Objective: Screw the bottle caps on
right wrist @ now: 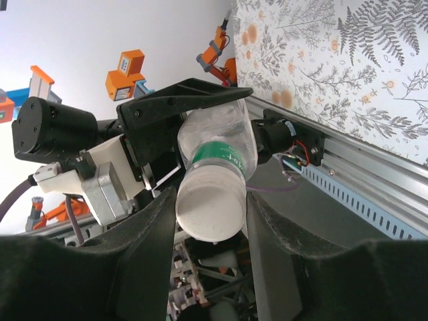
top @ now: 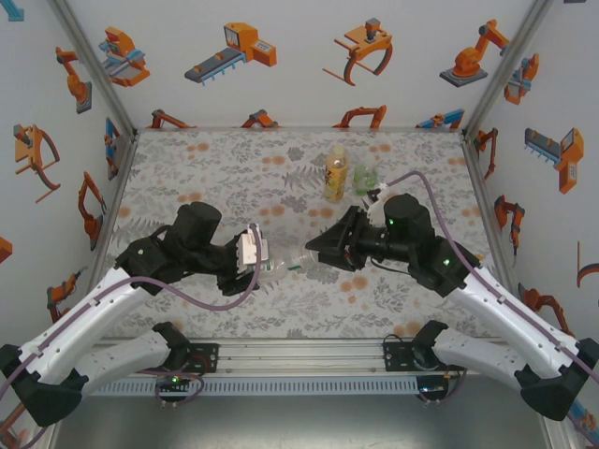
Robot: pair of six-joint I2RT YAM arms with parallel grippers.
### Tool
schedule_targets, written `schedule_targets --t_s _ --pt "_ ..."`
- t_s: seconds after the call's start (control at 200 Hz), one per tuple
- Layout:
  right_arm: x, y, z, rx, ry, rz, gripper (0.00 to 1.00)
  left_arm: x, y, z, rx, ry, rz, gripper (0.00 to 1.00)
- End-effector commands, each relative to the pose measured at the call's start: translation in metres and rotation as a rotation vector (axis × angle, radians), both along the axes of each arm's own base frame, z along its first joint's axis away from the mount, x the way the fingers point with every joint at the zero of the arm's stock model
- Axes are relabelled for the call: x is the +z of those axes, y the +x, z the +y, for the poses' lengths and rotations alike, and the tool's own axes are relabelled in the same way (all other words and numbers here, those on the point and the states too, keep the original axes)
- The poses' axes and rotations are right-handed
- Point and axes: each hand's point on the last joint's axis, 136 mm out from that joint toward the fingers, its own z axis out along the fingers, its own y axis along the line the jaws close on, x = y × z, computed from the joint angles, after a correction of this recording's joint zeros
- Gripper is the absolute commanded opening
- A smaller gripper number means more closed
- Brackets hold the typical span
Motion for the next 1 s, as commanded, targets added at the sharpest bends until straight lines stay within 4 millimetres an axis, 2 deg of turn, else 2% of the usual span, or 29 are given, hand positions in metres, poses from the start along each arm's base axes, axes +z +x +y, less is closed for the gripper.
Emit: schedule_targets --t_s 0.0,0.07,0.22,0.285,0.401,0.471,0.576,0.701,0.831,0.996 --pt "-0.019 -0.001 -0.006 -0.023 -0.095 0.034 0.36 0.037 -0.002 -0.017 -0.075 -0.146 -0.083 0.17" --pt "-0.011 0.001 -0.003 0.014 -0.123 -0.025 0.44 0.036 -0.002 -0.018 -0.076 -0.146 -0.082 0.17" --pt "0.005 0.004 -0.007 0.075 -0.228 -0.168 0.50 0.038 -0.004 -0.017 -0.079 -0.152 -0.083 0.17" --pt "0.019 0.007 -0.009 0.089 -0.240 -0.265 0.54 0.039 -0.005 -0.015 -0.079 -0.153 -0.086 0.17" --pt "0.042 0.010 -0.012 0.125 -0.271 -0.457 0.71 0.038 -0.007 -0.013 -0.080 -0.152 -0.081 0.17" --pt "0.058 0.009 -0.012 0.164 -0.285 -0.587 0.75 0.038 -0.008 -0.013 -0.079 -0.153 -0.078 0.17" --pt "0.078 0.005 -0.008 0.253 -0.306 -0.801 0.75 0.041 -0.010 -0.012 -0.082 -0.162 -0.081 0.18" --pt "0.091 -0.009 0.000 0.400 -0.311 -1.041 0.74 0.042 -0.013 -0.012 -0.090 -0.169 -0.077 0.17" --pt "0.099 -0.037 0.009 0.605 -0.256 -1.304 0.73 0.046 -0.017 -0.012 -0.106 -0.185 -0.074 0.18" --pt "0.098 -0.068 0.010 0.808 -0.188 -1.588 0.72 0.047 -0.019 -0.011 -0.109 -0.192 -0.076 0.17"
